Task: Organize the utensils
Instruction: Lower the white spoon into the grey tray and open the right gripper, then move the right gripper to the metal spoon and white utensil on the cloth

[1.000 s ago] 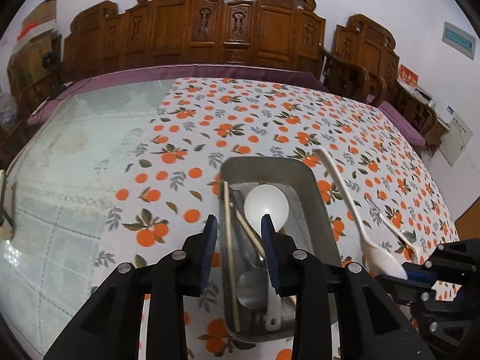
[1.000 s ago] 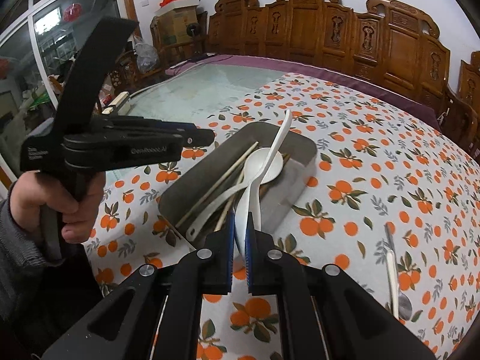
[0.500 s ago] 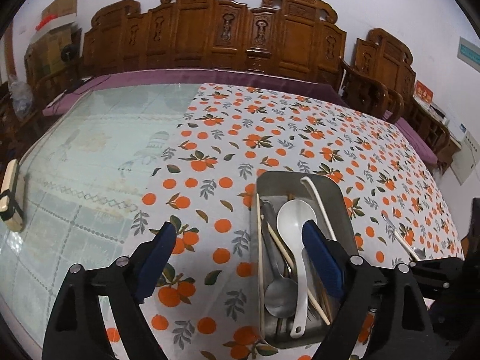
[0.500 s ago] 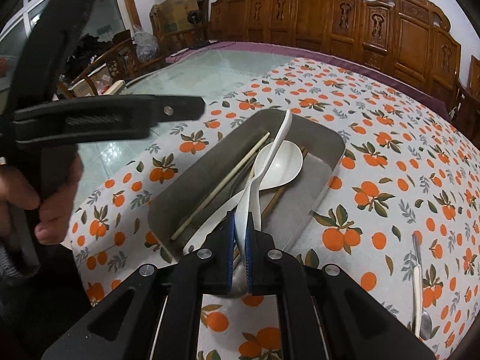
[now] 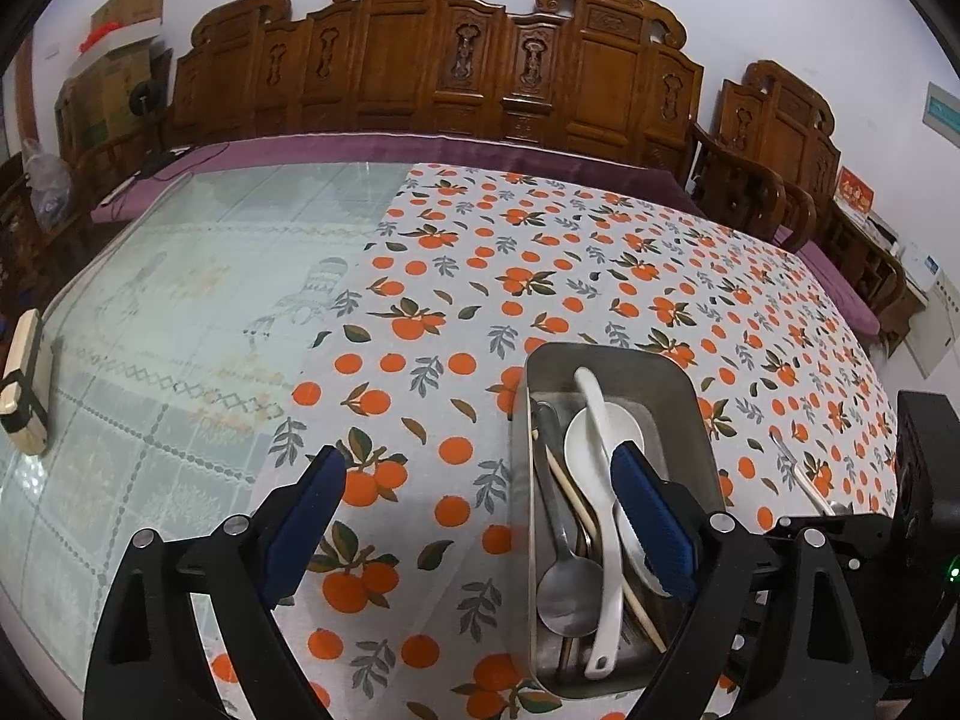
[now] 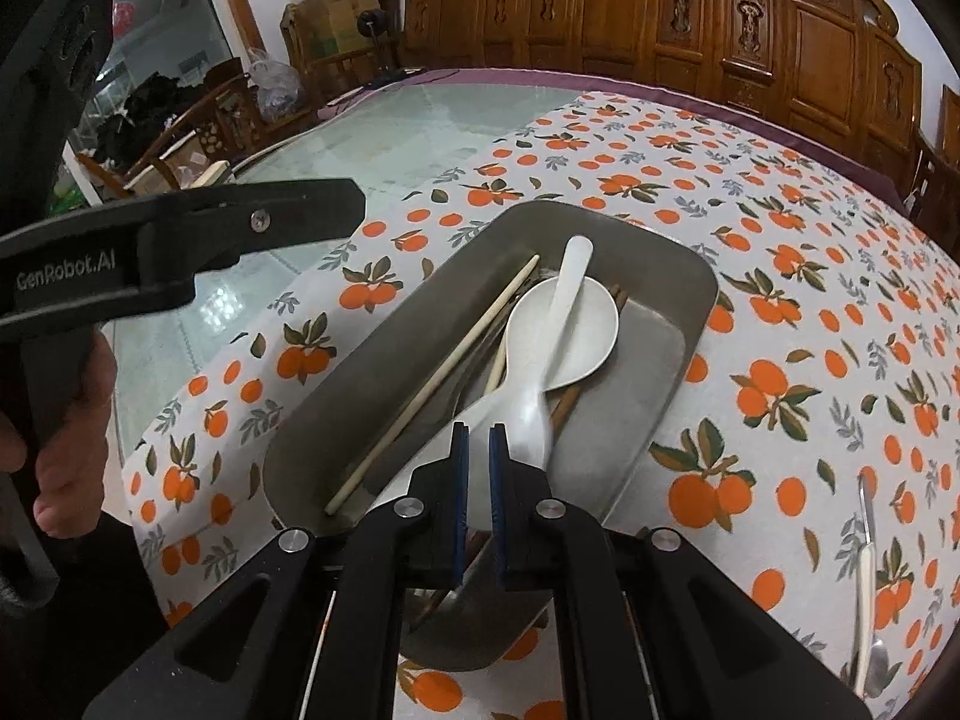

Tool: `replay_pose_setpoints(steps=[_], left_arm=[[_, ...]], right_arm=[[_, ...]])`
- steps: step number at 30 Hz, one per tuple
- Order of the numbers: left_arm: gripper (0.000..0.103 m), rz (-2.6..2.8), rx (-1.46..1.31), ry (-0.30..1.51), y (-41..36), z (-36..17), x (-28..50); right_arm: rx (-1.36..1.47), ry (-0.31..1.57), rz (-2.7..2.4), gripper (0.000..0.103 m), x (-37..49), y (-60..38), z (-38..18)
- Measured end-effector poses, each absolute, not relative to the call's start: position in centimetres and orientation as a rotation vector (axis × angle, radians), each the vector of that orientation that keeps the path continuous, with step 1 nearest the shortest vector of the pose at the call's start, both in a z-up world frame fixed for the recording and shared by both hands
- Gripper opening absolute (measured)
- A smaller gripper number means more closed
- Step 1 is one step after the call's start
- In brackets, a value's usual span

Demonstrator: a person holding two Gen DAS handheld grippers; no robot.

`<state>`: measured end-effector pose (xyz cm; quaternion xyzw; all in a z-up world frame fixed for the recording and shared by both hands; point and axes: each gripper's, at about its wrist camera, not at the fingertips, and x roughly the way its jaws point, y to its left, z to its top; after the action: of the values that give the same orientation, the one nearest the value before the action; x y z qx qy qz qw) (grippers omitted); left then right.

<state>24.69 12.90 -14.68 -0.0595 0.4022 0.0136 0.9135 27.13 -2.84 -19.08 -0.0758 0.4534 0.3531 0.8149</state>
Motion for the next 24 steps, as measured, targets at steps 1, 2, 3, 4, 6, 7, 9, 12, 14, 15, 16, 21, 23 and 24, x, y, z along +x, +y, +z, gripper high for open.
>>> replay_pose_setpoints(steps=[1, 2, 3, 4, 6, 7, 9, 12, 14, 15, 16, 21, 23, 24], left_arm=[[0.086, 0.028, -0.123, 0.829, 12.9, -14.7, 24.7], [0.086, 0.025, -0.123, 0.827, 12.9, -14.7, 24.7], [0.086, 0.023, -0.123, 0.827, 12.8, -14.7, 24.7], [0.086, 0.021, -0.121, 0.827, 12.7, -14.6, 24.7], [0.086, 0.014, -0.118, 0.823, 12.2, -14.5, 24.6], [0.086, 0.007, -0.115, 0.819, 12.0, -14.4, 24.6], [0.086, -0.001, -0.112, 0.814, 11.3, -14.1, 24.4], [0.086, -0.028, -0.111, 0.805, 10.0, -14.0, 24.1], [0.086, -0.049, -0.096, 0.804, 8.7, -14.0, 24.0], [0.086, -0.057, -0.088, 0.804, 8.1, -14.0, 24.0], [0.086, -0.065, -0.079, 0.803, 7.4, -14.1, 24.0], [0.086, -0.11, -0.063, 0.805, 4.7, -14.2, 23.7], [0.086, -0.123, -0.05, 0.801, 3.5, -14.2, 23.5], [0.086, -0.132, -0.047, 0.796, 3.0, -14.1, 23.4]], right_arm=[[-0.159, 0.963, 0.758, 0.01, 26.9, -3.0, -19.0], [-0.156, 0.96, 0.757, 0.013, 26.8, -3.2, -18.9], [-0.144, 0.956, 0.756, 0.018, 26.7, -3.6, -18.7], [-0.135, 0.951, 0.756, 0.019, 26.5, -4.0, -18.4], [-0.116, 0.931, 0.747, 0.019, 26.1, -5.3, -17.7], [-0.109, 0.922, 0.742, 0.019, 25.9, -6.0, -17.3], [-0.101, 0.897, 0.724, 0.019, 25.3, -7.7, -16.4], [-0.11, 0.861, 0.673, 0.02, 24.1, -11.0, -15.2], [-0.122, 0.845, 0.63, 0.024, 23.5, -13.0, -14.8], [-0.133, 0.84, 0.601, 0.026, 23.1, -14.4, -14.8], [-0.146, 0.835, 0.573, 0.027, 22.8, -15.6, -14.8], [-0.2, 0.854, 0.427, 0.028, 22.2, -21.0, -16.2], [-0.22, 0.863, 0.38, 0.028, 22.0, -22.7, -17.2], [-0.224, 0.869, 0.369, 0.028, 22.0, -23.2, -17.6]])
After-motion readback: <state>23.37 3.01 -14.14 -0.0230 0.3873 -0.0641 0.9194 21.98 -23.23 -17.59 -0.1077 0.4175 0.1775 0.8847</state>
